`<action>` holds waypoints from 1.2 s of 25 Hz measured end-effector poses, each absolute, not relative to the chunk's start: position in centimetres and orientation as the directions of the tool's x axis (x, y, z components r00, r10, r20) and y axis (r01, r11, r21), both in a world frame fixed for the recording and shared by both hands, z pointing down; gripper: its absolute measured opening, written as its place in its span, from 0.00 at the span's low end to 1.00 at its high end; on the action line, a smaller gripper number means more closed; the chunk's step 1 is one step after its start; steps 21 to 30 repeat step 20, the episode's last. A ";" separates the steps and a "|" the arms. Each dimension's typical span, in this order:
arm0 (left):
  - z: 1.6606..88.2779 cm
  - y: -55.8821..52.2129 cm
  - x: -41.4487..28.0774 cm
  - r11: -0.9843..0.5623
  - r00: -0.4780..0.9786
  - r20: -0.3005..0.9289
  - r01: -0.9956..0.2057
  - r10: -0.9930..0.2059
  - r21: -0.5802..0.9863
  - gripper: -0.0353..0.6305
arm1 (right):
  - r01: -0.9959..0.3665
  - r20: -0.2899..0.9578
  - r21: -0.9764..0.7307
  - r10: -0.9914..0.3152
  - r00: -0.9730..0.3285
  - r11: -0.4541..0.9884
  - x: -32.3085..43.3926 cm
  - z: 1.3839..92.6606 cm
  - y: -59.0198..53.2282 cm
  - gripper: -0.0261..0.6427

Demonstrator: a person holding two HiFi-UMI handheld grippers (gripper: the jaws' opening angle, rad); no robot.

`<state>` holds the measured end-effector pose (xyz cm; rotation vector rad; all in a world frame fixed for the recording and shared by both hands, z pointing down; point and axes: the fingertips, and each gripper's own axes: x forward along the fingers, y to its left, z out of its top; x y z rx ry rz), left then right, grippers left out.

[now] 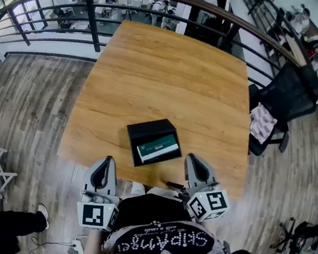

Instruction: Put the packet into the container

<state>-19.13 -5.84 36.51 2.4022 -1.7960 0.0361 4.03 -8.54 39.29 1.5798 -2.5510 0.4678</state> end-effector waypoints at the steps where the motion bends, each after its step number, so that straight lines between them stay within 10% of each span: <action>1: 36.5 -5.8 -19.1 -0.279 0.288 0.103 -0.956 -0.952 0.094 0.10 | -0.887 0.248 -0.203 -0.854 -0.456 0.415 4.0 39.3 -8.6 0.09; 30: 35.3 -7.8 -20.1 -0.251 0.257 0.047 -0.962 -0.965 0.109 0.10 | -0.880 0.200 -0.152 -0.858 -0.472 0.449 3.0 37.5 -11.0 0.09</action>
